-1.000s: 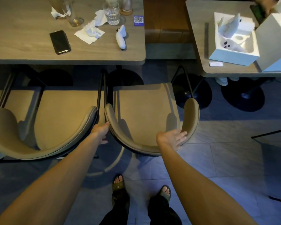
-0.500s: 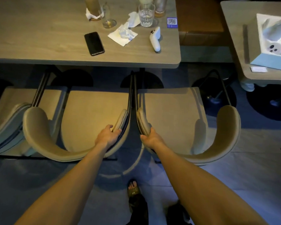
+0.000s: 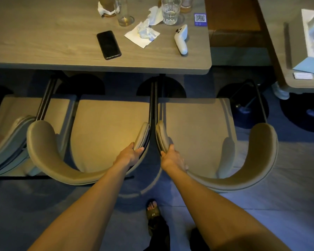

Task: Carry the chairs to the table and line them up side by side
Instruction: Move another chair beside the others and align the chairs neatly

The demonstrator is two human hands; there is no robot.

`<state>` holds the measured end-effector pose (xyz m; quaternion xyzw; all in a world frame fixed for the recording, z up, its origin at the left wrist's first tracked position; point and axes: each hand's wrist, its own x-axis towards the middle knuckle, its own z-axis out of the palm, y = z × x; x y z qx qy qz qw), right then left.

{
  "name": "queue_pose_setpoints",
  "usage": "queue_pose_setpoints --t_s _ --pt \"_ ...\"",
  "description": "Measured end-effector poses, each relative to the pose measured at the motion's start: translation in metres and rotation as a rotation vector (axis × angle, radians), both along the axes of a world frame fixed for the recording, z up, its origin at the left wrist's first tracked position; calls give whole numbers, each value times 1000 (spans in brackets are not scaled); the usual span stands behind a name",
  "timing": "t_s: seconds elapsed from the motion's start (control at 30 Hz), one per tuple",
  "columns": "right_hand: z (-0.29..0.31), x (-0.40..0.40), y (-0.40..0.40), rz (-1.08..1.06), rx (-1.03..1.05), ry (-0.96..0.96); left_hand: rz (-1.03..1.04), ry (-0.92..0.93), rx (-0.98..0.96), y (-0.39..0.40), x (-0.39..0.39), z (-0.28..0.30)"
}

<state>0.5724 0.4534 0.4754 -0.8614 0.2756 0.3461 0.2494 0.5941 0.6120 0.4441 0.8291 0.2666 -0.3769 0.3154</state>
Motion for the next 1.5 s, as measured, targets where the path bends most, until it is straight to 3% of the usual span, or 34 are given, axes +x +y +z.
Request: queue_pose_setpoints --t_s 0.27,0.57,0.97,1.5 --pt "-3 -6 9 -31 44 -19 -38 -28 41 0 -10 2" --pt "-8 -9 14 -20 -58 -114 -43 -22 58 0 -16 5" --pt "-9 -6 6 33 31 -55 -136 6 131 -5 -5 8" --pt "-28 2 5 7 110 14 -161 46 76 -1 0 13"
